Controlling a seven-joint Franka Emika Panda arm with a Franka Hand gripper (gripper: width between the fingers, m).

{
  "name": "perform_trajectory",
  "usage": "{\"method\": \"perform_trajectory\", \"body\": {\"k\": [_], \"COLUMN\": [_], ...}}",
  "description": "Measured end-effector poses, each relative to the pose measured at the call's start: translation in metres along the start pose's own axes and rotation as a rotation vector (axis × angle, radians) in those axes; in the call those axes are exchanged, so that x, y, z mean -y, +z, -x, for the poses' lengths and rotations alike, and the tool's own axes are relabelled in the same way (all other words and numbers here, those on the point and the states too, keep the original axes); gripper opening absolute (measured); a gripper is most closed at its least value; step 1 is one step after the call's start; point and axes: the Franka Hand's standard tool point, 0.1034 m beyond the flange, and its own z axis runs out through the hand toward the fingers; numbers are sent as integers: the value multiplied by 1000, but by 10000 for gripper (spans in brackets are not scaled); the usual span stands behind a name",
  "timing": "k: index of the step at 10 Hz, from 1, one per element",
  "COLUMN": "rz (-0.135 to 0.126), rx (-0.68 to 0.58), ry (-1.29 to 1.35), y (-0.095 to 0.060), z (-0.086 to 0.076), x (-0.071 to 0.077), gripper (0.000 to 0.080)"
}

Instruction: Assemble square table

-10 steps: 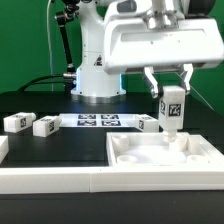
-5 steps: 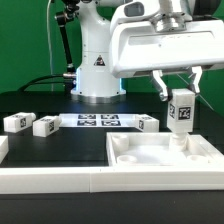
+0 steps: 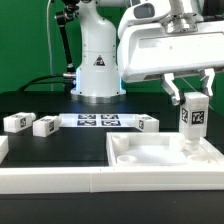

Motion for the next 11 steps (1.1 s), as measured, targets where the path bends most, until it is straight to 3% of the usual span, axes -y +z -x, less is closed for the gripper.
{"method": "perform_trajectory", "body": {"k": [11], "rz": [-11], "rx": [20], "ry": [-5], "y": [20], "z": [15], "x": [10], "gripper": [291]}}
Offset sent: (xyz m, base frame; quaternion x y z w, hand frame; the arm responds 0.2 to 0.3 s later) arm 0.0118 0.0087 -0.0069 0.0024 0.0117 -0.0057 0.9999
